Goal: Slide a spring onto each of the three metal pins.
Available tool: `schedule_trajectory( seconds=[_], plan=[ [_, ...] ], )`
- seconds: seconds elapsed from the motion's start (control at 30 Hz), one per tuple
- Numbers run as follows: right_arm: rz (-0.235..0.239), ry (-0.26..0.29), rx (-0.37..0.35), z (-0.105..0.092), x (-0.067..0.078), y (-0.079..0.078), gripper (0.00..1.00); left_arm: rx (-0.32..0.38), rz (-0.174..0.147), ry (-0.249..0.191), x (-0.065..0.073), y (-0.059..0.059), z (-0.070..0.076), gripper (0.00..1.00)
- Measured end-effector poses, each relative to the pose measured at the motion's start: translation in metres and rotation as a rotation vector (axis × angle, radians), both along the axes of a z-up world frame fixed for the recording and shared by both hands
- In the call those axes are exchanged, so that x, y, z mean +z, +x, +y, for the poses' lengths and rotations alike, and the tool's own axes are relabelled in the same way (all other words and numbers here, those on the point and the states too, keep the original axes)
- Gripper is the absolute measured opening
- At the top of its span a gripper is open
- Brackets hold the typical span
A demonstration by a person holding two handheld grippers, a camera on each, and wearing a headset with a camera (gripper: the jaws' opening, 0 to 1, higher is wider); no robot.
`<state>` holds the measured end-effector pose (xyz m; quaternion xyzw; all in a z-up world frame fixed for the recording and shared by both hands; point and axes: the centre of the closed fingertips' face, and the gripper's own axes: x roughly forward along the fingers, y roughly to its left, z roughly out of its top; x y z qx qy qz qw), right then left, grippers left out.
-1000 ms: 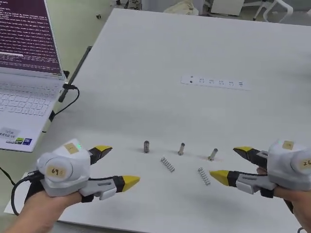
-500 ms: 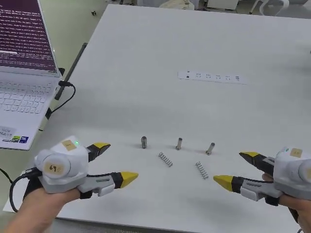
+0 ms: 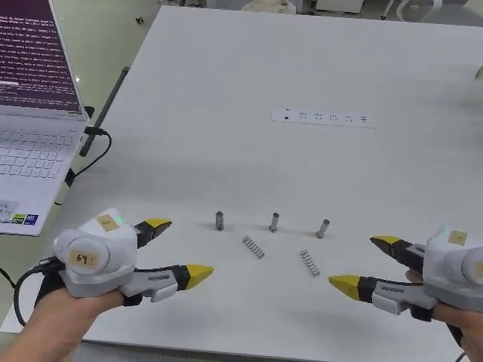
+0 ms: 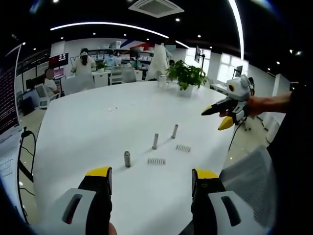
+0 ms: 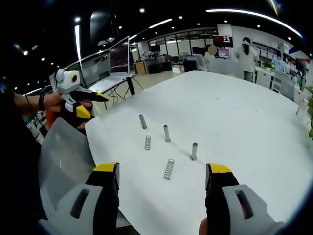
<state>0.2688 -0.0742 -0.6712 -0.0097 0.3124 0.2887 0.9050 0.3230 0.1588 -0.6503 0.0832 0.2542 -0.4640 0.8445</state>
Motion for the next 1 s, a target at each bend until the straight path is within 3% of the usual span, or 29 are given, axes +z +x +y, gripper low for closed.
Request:
schedule_trajectory(
  seconds=[0.63,1.0],
  plan=[
    [0.004,0.016,-0.015,0.000,0.000,-0.009,0.70,-0.230,-0.044,0.109,-0.005,0.000,-0.043,0.61],
    [0.007,0.018,-0.017,0.002,0.001,-0.012,0.70,-0.409,-0.081,0.211,-0.023,-0.004,-0.068,0.59]
  ],
)
